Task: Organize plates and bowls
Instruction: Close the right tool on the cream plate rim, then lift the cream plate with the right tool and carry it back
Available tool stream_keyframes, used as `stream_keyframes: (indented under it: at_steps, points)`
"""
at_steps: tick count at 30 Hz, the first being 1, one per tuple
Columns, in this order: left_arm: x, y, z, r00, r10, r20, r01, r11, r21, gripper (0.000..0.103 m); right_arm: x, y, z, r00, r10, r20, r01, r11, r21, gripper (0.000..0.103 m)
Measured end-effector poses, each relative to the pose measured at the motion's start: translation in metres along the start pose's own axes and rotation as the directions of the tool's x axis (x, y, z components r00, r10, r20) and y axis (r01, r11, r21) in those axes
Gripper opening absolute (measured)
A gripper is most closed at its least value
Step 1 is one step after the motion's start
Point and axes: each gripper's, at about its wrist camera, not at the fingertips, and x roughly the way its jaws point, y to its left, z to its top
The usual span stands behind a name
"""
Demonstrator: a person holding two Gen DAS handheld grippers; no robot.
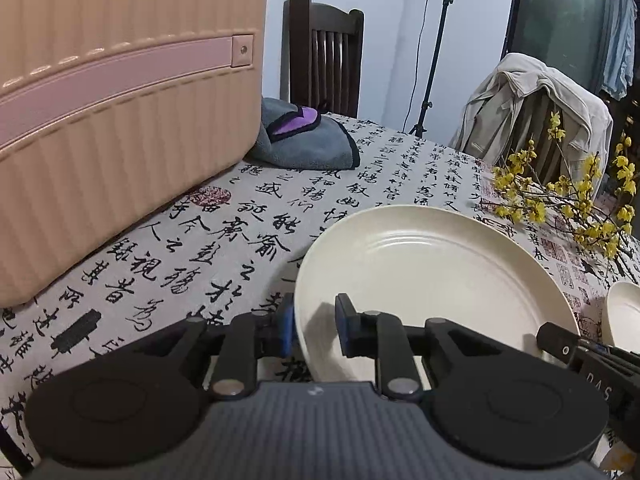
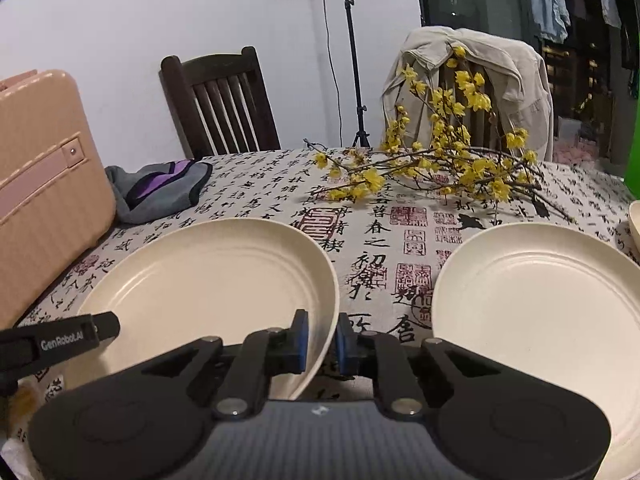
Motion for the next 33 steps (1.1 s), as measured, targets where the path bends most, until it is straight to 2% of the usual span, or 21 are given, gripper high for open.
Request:
stream_keyframes:
  at_steps: [14, 33]
  points:
    - [-0.006, 0.003, 0.004, 1.000, 0.015, 0.012, -0.015, 1.000, -0.006, 0.021, -0.007, 0.012, -0.002, 0.999, -0.012, 0.049, 0.016, 0.997, -0.074, 0.013]
    - [-0.033, 0.014, 0.018, 0.996, -0.014, 0.092, 0.019, 0.999, -0.048, 0.021, -0.030, 0.022, 0.006, 0.991, -0.002, 0.133, 0.014, 0.996, -0.087, 0.014]
